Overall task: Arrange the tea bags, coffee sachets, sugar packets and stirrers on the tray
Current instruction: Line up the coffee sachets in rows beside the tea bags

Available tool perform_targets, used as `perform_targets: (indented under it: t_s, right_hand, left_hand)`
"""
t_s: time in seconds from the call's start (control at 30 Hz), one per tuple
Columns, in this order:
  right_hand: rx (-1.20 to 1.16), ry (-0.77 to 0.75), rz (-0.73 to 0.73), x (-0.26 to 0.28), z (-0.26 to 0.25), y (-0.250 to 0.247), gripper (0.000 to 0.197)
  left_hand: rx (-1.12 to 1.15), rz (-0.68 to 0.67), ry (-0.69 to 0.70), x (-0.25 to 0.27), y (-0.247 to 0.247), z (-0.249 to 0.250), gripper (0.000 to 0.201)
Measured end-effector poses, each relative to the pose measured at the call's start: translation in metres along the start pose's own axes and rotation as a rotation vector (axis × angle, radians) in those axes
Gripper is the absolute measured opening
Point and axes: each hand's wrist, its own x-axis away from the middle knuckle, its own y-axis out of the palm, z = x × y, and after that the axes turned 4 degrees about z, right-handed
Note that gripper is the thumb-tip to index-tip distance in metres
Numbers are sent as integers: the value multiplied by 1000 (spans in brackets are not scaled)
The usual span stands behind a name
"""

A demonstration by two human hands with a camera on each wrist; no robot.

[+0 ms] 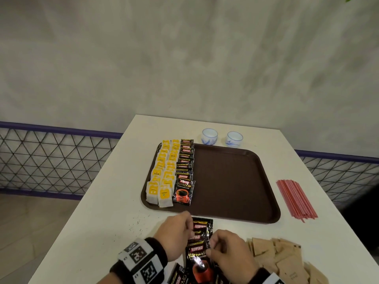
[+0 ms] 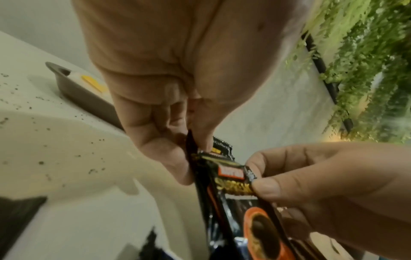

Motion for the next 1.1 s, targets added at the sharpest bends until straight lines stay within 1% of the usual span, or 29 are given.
perform_targets:
  t_s: [0.07, 0.13, 0.23, 0.33, 0.4, 0.5, 0.6, 0.7, 0.77, 0.9, 1.1]
  right_hand:
    - [-48, -28, 22, -2, 0, -6, 25]
    - [-84, -49, 37, -3, 0, -13, 26]
    - [-177, -86, 54, -3, 0, -23, 19]
    - [-381, -50, 81, -8, -2, -34, 15]
    - [-497, -32, 137, -18, -8, -42, 17]
    - [-562, -37, 233, -45, -21, -45, 18]
    - [-530, -27, 251, -79, -34, -35, 19]
    - [-466, -32, 196, -106, -46, -16, 20]
    - [-423, -8, 174, -119, -50, -4, 21]
    - [-338, 55, 144, -131, -46, 15, 22]
    - [-246, 126, 172, -136, -38, 23, 21]
  left_hand:
    - [98, 23, -6, 0, -5, -1, 8]
    - [169, 71, -21, -1, -12, -4, 9]
    - [228, 109, -11, -3, -23, -7, 10]
    - [136, 117, 60, -5, -30, -12, 12]
    - [68, 96, 99, -4, -31, -13, 15]
    - [13, 103, 125, 0, -33, -17, 17]
    - [66, 112, 97, 4, -41, -23, 20]
    - [71, 114, 85, 9, -49, -29, 16]
    - [84, 120, 82, 12, -51, -32, 15]
    - [111, 151, 89, 16, -54, -35, 16]
    - [113, 170, 91, 17, -53, -36, 14]
